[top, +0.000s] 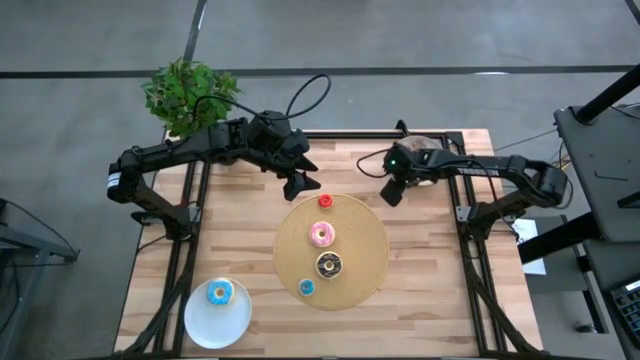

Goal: Pick & Place donuts
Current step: Put the small red donut on the gray plate

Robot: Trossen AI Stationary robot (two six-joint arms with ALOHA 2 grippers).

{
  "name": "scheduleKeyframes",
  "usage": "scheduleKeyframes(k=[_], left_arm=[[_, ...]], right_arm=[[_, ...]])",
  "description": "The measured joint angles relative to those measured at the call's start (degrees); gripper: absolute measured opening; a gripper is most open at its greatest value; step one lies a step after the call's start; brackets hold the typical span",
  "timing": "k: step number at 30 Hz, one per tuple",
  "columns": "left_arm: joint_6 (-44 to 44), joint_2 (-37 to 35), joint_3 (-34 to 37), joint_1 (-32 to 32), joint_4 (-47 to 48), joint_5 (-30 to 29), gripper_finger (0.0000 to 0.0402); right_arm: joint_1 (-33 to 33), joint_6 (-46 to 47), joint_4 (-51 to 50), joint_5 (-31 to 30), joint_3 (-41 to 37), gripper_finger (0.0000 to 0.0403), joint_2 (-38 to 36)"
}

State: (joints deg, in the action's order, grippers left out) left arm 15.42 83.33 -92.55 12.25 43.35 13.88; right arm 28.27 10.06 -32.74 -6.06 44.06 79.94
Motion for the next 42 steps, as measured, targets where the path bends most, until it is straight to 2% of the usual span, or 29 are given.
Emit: scheduleKeyframes(k=[5, 8, 19, 26, 30, 39, 42], left_arm=[[0.0, 0.0, 0.0, 0.0, 0.0, 0.0, 0.0271], [-0.3, 0.0, 0.0, 0.0, 0.0, 0.0, 0.0271], [-3.0, 0.0, 0.0, -1.2, 0.0, 1.6, 0.0271], [-4.2, -0.1, 0.0, -1.9, 0.0, 1.5, 0.0265], [-5.3, -0.1, 0.0, -2.7, 0.0, 1.5, 0.0238], [-4.8, -0.1, 0.0, -5.9, -2.7, 1.4, 0.0147], [-4.8, -0.1, 0.0, -7.9, -3.4, -0.7, 0.0117]], right_arm=[[-1.4, -2.8, 0.5, 12.7, 1.2, 0.0150, -2.8], [-3.0, -3.6, 0.6, 16.8, 1.6, 0.0145, -5.6], [-10.8, 2.1, 4.6, 17.1, 1.7, 0.0119, -18.8], [-15.9, 5.3, 7.2, 16.7, 1.7, 0.0117, -23.3], [-18.0, 6.5, 7.4, 16.6, 1.7, 0.0118, -23.4], [-22.0, 7.0, 8.2, 16.4, 1.7, 0.0103, -22.9], [-22.8, 8.4, 8.2, 15.1, 1.7, 0.0097, -22.9]])
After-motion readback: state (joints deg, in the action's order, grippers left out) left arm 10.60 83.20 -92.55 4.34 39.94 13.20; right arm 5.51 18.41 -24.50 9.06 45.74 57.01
